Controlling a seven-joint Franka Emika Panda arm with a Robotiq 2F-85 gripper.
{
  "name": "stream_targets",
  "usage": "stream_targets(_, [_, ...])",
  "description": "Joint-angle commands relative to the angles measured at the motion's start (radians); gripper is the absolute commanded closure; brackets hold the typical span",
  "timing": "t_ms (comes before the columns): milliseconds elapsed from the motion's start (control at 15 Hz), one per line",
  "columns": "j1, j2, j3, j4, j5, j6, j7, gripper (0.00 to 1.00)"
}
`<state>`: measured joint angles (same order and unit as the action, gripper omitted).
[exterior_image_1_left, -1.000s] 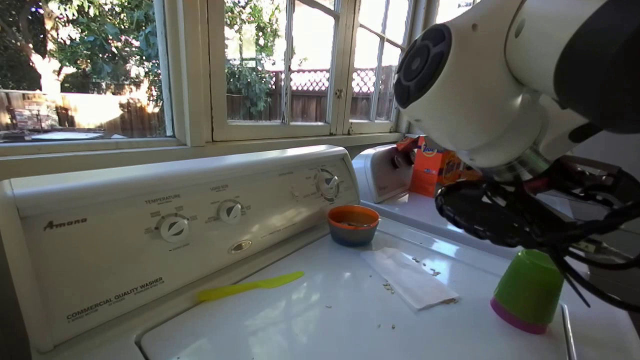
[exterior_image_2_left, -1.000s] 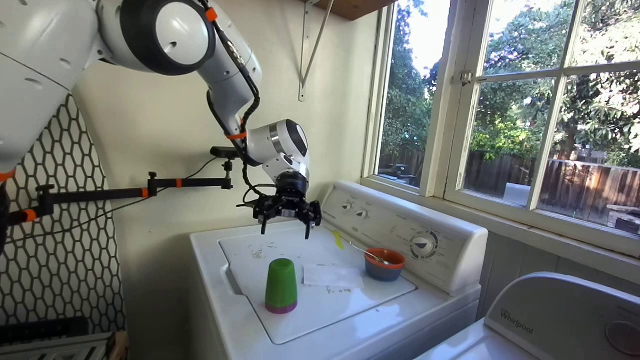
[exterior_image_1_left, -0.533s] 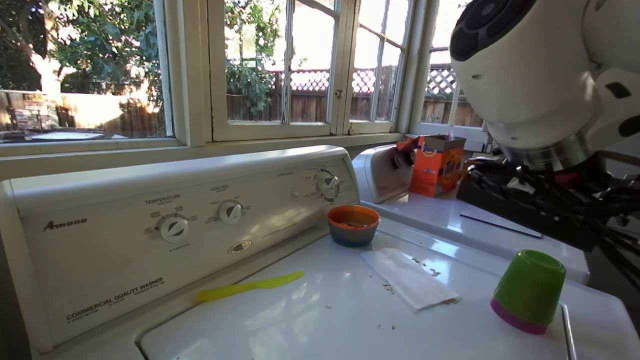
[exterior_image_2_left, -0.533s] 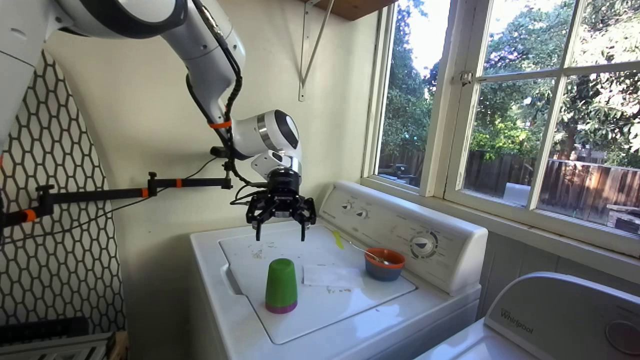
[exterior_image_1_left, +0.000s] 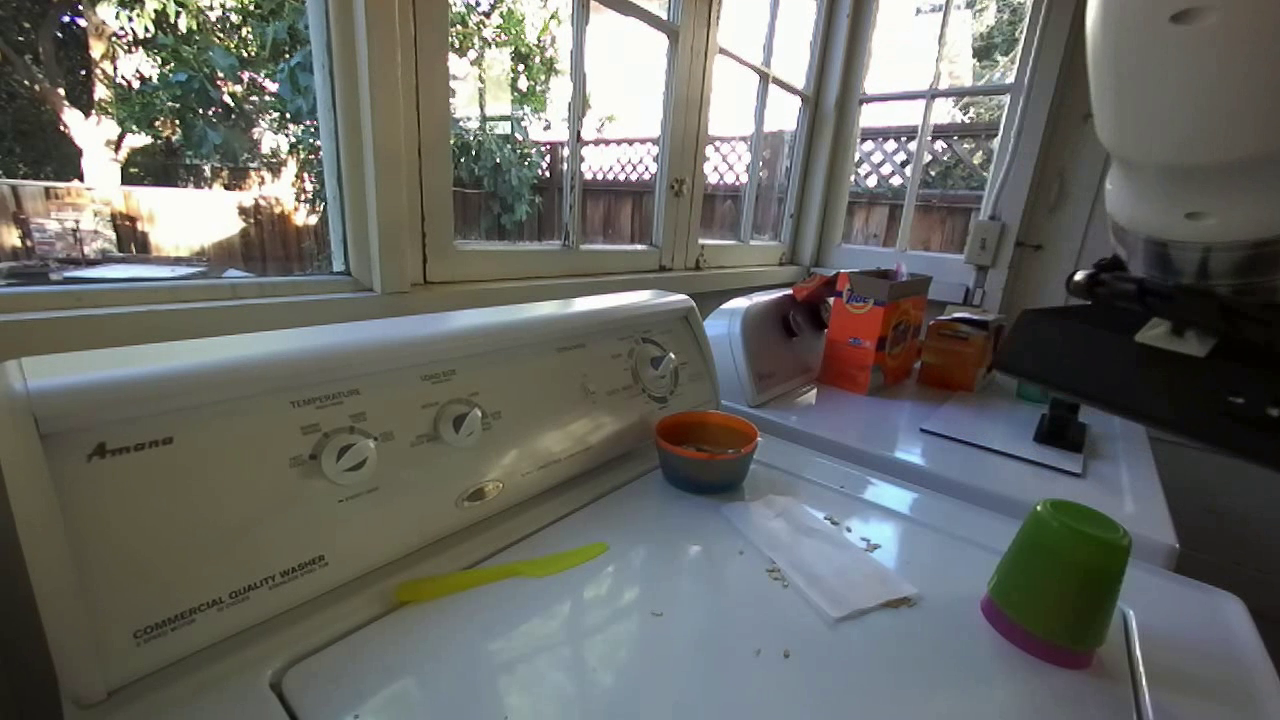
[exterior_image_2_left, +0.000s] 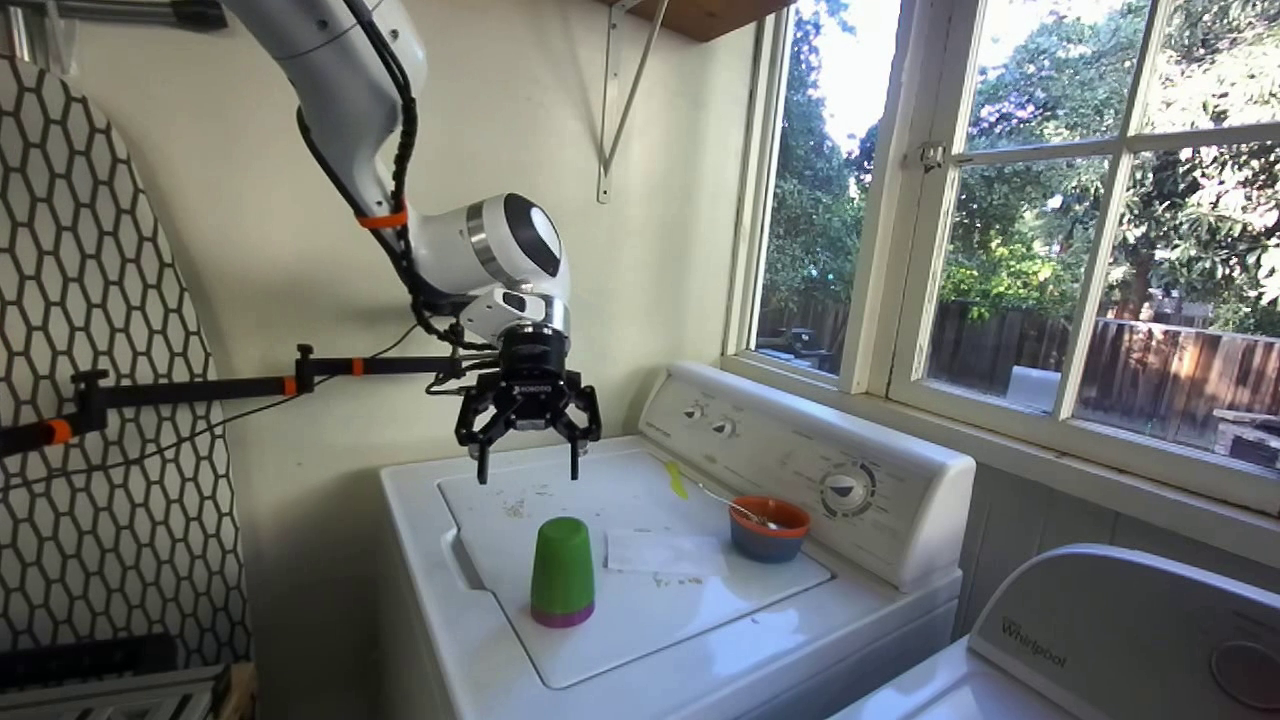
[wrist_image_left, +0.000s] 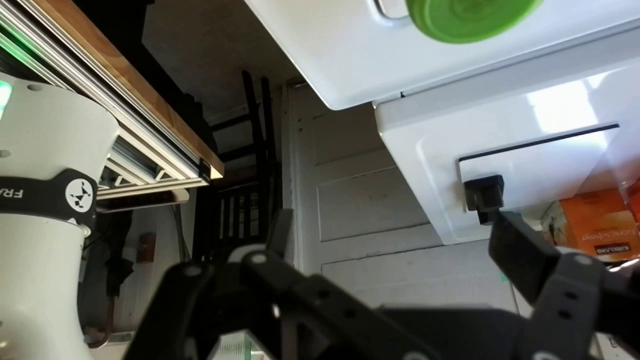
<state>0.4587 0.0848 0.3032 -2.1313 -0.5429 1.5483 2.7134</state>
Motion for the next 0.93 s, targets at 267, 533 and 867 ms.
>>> stream_targets(267, [-0.071, -0.225, 0.019, -0.197, 0.147, 0.161, 0.035, 0.0])
stream_targets(533, [-0.093, -0.303, 0.029, -0.268, 0.127, 0.245, 0.035, 0.0])
stream_targets(867, [-0.115, -0.38, 0.042, -0.355, 0.123, 0.383, 0.036, 0.0])
